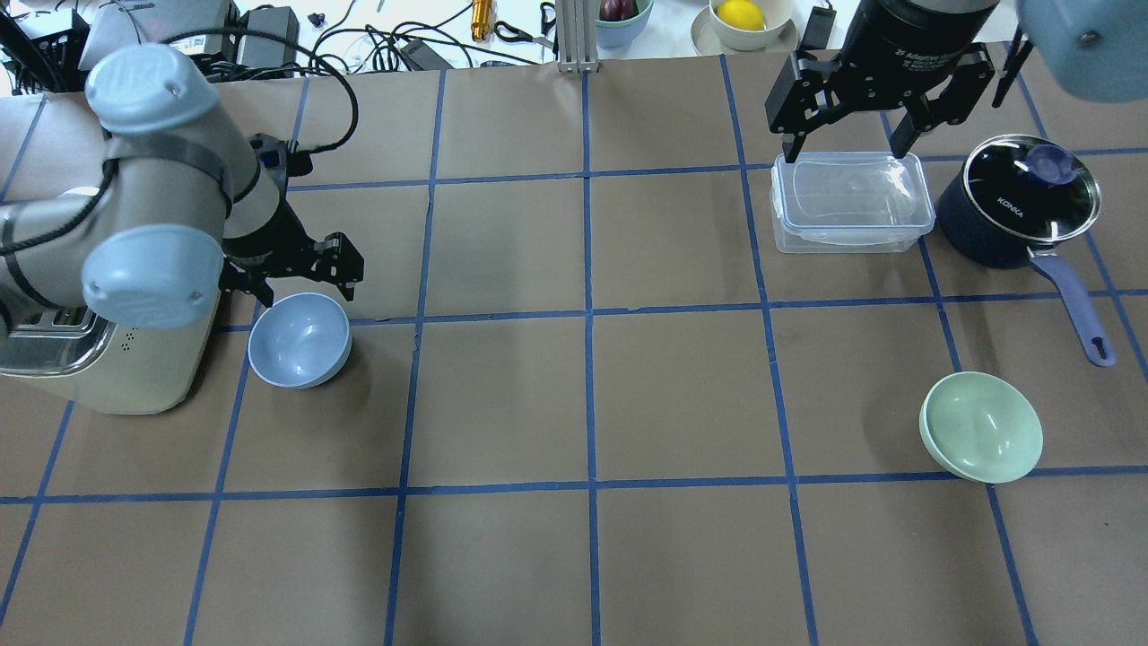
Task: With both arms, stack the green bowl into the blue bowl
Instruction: 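Lower the left gripper onto the rim of the pale blue bowl and grasp it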
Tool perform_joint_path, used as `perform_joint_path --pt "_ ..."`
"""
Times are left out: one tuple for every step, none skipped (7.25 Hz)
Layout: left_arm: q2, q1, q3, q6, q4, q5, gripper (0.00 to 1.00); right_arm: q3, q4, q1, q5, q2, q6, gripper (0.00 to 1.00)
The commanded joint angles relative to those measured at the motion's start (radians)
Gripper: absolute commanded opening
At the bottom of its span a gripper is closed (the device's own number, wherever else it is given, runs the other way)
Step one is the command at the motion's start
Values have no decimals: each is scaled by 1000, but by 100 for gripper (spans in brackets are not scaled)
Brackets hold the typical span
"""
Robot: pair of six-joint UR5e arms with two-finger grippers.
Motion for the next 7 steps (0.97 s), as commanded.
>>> perform_joint_path --pt "-83 9 -93 11 157 -1 90 8 2 -2 0 6 -3 100" --pt "-113 9 -98 8 183 -3 81 8 0 -3 0 4 -3 100" --pt "-143 6 -95 13 210 -3 40 8 0 -3 0 6 -3 100" --pt "-147 -2 -93 3 218 7 0 8 0 -6 0 6 -5 100" --pt "-144 -5 -90 -1 223 8 0 10 12 -26 -17 10 -28 100" --pt "-135 -16 -87 -21 225 7 0 13 53 -85 -44 10 -84 100" --pt "-132 -34 -72 -52 215 5 0 23 57 -174 -45 10 -161 100"
